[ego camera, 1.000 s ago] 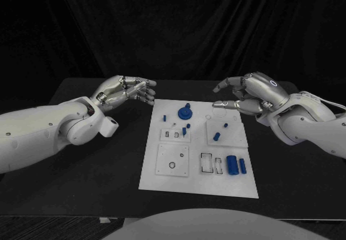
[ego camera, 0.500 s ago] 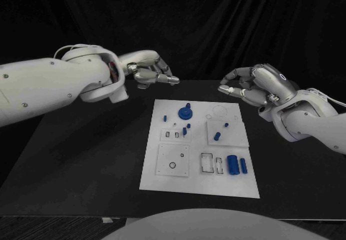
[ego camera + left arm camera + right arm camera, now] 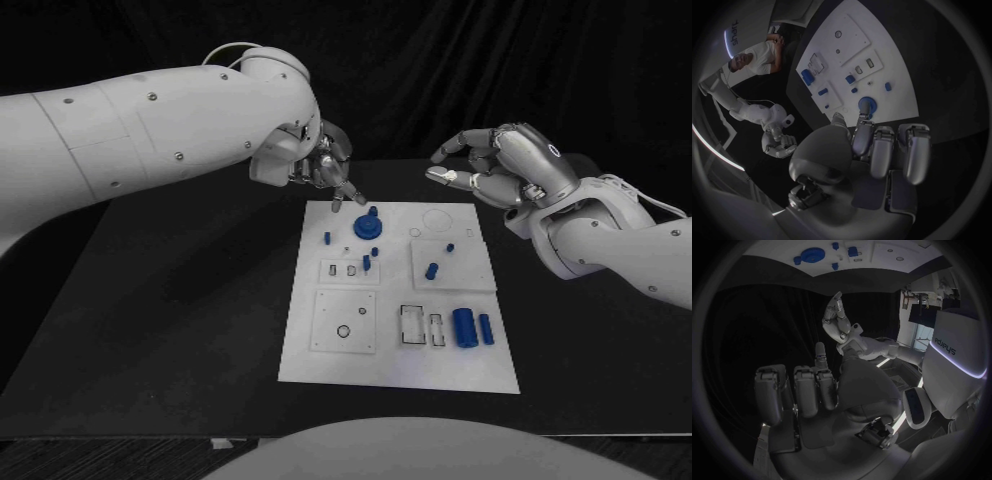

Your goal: Assemble the parts on the task board

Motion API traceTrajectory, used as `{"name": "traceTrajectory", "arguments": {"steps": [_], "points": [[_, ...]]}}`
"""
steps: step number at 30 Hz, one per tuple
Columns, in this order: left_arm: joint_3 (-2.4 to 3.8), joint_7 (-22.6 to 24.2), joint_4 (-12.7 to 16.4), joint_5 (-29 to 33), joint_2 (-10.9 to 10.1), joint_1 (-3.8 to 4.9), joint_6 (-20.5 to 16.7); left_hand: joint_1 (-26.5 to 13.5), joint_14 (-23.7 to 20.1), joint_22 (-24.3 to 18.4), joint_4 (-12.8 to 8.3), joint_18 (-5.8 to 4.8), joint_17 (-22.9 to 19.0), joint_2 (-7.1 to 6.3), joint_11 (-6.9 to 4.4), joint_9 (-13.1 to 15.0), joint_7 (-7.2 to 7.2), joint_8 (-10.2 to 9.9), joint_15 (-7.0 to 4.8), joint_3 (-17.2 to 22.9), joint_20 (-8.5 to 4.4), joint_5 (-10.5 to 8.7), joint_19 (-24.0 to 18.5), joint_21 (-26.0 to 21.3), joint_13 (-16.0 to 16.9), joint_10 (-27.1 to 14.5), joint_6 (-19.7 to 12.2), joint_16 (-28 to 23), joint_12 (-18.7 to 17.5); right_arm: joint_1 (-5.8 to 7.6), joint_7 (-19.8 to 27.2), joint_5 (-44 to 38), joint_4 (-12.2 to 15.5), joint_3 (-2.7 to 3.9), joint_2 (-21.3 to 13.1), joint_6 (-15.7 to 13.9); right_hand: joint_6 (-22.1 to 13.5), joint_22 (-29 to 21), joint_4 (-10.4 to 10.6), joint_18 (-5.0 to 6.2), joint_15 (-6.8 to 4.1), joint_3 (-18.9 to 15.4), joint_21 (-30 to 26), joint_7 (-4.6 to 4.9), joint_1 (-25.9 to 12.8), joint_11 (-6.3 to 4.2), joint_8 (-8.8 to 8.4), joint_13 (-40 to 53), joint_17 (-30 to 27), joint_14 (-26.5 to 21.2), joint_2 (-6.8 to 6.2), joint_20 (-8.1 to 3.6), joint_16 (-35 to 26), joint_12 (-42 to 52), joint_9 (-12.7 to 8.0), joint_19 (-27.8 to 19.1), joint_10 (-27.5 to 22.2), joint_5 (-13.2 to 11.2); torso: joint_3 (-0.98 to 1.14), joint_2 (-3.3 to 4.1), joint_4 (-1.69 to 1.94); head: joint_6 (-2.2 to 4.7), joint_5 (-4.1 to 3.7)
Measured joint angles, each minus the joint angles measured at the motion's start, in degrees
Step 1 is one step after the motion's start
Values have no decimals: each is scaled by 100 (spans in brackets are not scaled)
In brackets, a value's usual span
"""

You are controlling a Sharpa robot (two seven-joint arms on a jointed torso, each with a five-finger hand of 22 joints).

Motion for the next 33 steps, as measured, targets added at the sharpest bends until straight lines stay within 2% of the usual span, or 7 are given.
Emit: {"name": "traceTrajectory", "arguments": {"steps": [4, 6, 9, 14, 24, 29, 33], "points": [[1, -507, -360, 245, 307, -22, 366, -52, -1, 0, -42, 0, 0, -53, -39, 12, -20, -108, -22, 56, 0, -44, 0, 7, 0, 40, 53, 0, 0, 0, -13, 10, -15, 0, 50, 0, 20, 0, -16, -1, 0, -16, 0, -20, 64, 0, 0, 0, 0, 0, -24, 0, 0, 0, -5, 0, 0, -16, 38, -10, -30, 0, 59], [4, -679, -437, 343, 403, -58, 458, -74, -20, -1, -82, 0, -1, -31, -61, 7, -20, -177, -41, 127, 0, 37, 0, 7, 0, 61, 53, 0, 0, 0, -21, 13, -21, 0, 69, 1, 20, 0, -16, -1, 0, -16, 0, -20, 64, 0, 0, 0, 0, 0, -24, 0, 0, 0, -8, 0, 0, -16, 53, -17, -48, 0, 87], [0, -894, -521, 470, 509, -128, 542, -74, -30, -1, -191, 1, -1, -31, -100, 9, -43, -219, -51, 236, -40, 240, -5, 7, 0, 101, 137, 0, 1, 0, -42, 16, -25, 0, 92, 5, 20, -1, -16, 0, 0, -16, 0, -20, 64, 0, 0, -1, 0, 0, -24, 0, 0, 0, -11, 0, 0, -16, 60, -27, -83, 0, 132], [0, -1077, -613, 596, 629, -215, 567, -68, -49, -1, -270, 2, -1, -37, -133, 18, -52, -293, -69, 347, -39, 306, -5, 7, 0, 134, 145, 0, 1, 0, -94, 21, -47, 0, 107, 19, 20, -1, -16, 0, 0, -16, 0, -20, 81, 0, 0, -1, 5, 0, -7, 0, 0, 0, -10, 0, 0, -16, 69, -44, -158, 0, 247], [-1, -1133, -727, 752, 726, -493, 245, -26, -49, -2, -341, 2, -1, -79, -140, 17, -51, -370, -68, 450, -60, 378, 15, 6, 0, 141, 185, 0, 3, 0, -232, 27, -48, 0, 133, 105, 20, -1, -1, 0, -1, -31, 0, -20, 118, 0, 0, -1, 4, 0, -33, 0, 0, 0, -20, 0, 0, -42, 91, -86, -275, 0, 416], [-1, -1140, -825, 816, 800, -625, 14, -26, -49, -2, -364, 2, -2, -79, -142, 24, -72, -392, -68, 472, -81, 378, -5, 6, 1, 141, 206, 0, 3, 0, -292, 28, -67, 0, 144, 155, 20, -1, -3, 1, -1, -33, 0, -20, 118, 0, 0, -1, 4, 1, -33, 0, 0, 0, -19, 0, 0, -42, 102, -109, -303, 0, 459], [-1, -1159, -909, 849, 844, -732, -112, -22, -38, -2, -380, 2, -2, -84, -153, 24, -59, -392, -78, 489, -81, 378, -5, 6, 5, 149, 218, 0, 3, -1, -330, 29, -84, 0, 158, 185, 20, -2, -17, 1, -1, -47, 0, -20, 118, 0, 0, -1, 4, 1, -33, 0, 0, 0, -19, 0, 0, -42, 125, -136, -317, 0, 483]]}}
